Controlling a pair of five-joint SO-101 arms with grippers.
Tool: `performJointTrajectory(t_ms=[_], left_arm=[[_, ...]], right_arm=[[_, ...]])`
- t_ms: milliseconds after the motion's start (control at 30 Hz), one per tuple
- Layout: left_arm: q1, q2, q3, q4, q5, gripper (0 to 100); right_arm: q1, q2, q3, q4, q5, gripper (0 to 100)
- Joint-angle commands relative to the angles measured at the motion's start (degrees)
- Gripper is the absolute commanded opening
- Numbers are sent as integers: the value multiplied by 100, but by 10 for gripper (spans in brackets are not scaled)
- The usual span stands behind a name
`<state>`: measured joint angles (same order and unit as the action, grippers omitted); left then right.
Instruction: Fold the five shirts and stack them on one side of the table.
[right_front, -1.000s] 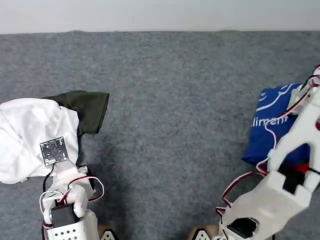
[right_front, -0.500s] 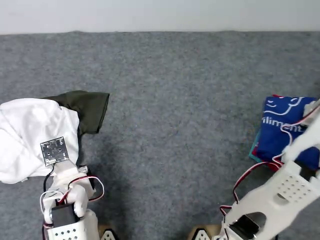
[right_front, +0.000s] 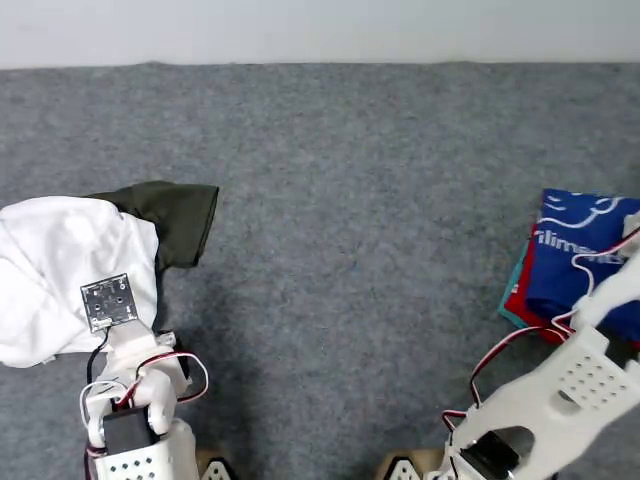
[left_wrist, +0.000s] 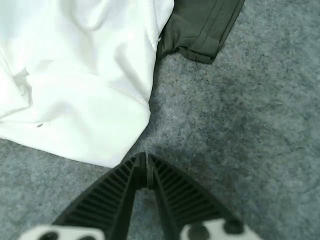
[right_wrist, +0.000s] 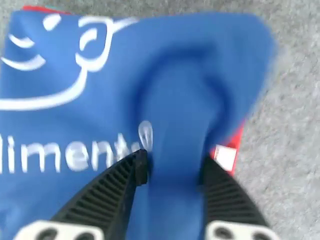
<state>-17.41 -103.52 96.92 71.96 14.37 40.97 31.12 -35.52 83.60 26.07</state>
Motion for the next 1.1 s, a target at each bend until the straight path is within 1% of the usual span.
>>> performJointTrajectory(t_ms=[0, 100, 233, 300, 367, 400, 467, 567, 633, 800, 900, 967, 1067], left_arm=[[44, -62, -48, 26, 53, 14], [44, -62, -48, 26, 53, 14], [44, -62, -48, 26, 53, 14], [44, -62, -48, 26, 53, 14], [44, -62, -48, 26, 53, 14], [44, -62, -48, 26, 53, 14], [44, -62, -48, 26, 53, 14], [44, -62, -48, 26, 53, 14], [44, -62, -48, 26, 53, 14], [44, -62, -48, 26, 53, 14], [44, -62, -48, 26, 53, 14], [44, -62, -48, 26, 53, 14], [44, -62, -48, 26, 53, 14]], right_arm=[[-40, -734, -466, 435, 44, 226], [-119, -1015, -615, 796, 62, 225], [-514, -1244, -624, 1525, 35, 213], [-822, -1244, -615, 1921, 35, 148], [-998, -1218, -378, 1921, 35, 39], [-1033, -1209, -255, 1921, 35, 0], [-1103, -1174, 35, 1921, -26, 35], [-1191, -1112, 484, 1886, -492, 7], [-1270, -954, 668, 1868, -651, 10], [-1297, -13, 721, 1481, -1081, 9], [-1490, 453, 659, 1534, -1169, 9], [-1578, 391, 475, 1912, -1178, 9], [-1323, -163, 387, 1930, -1187, 9]])
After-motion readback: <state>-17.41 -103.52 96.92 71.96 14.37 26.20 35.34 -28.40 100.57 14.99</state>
